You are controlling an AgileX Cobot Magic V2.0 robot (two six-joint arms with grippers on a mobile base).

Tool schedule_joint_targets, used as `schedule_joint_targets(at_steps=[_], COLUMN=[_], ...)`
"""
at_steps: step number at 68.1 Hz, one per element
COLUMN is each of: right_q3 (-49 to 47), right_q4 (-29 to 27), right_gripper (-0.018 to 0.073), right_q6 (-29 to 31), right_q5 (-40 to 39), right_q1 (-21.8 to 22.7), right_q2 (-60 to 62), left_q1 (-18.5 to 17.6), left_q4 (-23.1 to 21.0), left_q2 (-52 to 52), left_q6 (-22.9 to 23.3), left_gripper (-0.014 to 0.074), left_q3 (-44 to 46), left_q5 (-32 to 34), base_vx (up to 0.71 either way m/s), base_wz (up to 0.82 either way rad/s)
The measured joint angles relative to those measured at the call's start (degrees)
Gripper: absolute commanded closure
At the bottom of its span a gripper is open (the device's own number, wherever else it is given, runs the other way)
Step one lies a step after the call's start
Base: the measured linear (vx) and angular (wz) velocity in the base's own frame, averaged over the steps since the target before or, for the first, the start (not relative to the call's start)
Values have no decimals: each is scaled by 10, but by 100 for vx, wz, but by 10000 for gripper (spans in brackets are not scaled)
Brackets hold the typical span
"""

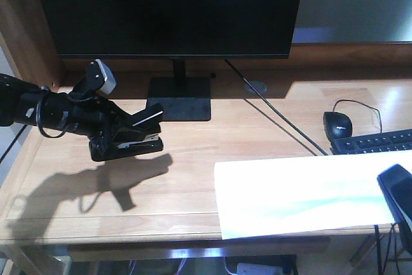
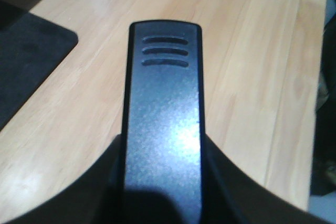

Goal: Grab stapler and paper to desk for stapling
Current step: 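Swing the left gripper with the black stapler over the desk, then lower the stapler onto the desk near the monitor base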

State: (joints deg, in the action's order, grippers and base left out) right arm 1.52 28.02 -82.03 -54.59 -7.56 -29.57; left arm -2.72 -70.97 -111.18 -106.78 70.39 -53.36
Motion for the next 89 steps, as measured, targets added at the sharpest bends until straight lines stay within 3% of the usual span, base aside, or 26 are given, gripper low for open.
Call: schedule_joint_targets(at_steps=[24, 53, 68, 89], right_q3=[0, 0, 0, 0], right_q4=[0, 0, 0, 0], right_gripper=[564, 564, 564, 564], right_q6=[0, 0, 0, 0], right_q5=[0, 0, 0, 0], right_q1=[0, 0, 0, 0], right_q2=[0, 0, 0, 0], left_q1=[6, 7, 7, 7], left_q4=[21, 54, 60, 63], left_q2=[-47, -155, -186, -191], left_q6=[-98, -117, -121, -121], left_gripper=[603, 603, 596, 510], left_q3=[8, 125, 144, 146], left_q5=[-7, -82, -85, -84], base_vx=[0, 0, 0, 0], base_wz=[0, 0, 0, 0])
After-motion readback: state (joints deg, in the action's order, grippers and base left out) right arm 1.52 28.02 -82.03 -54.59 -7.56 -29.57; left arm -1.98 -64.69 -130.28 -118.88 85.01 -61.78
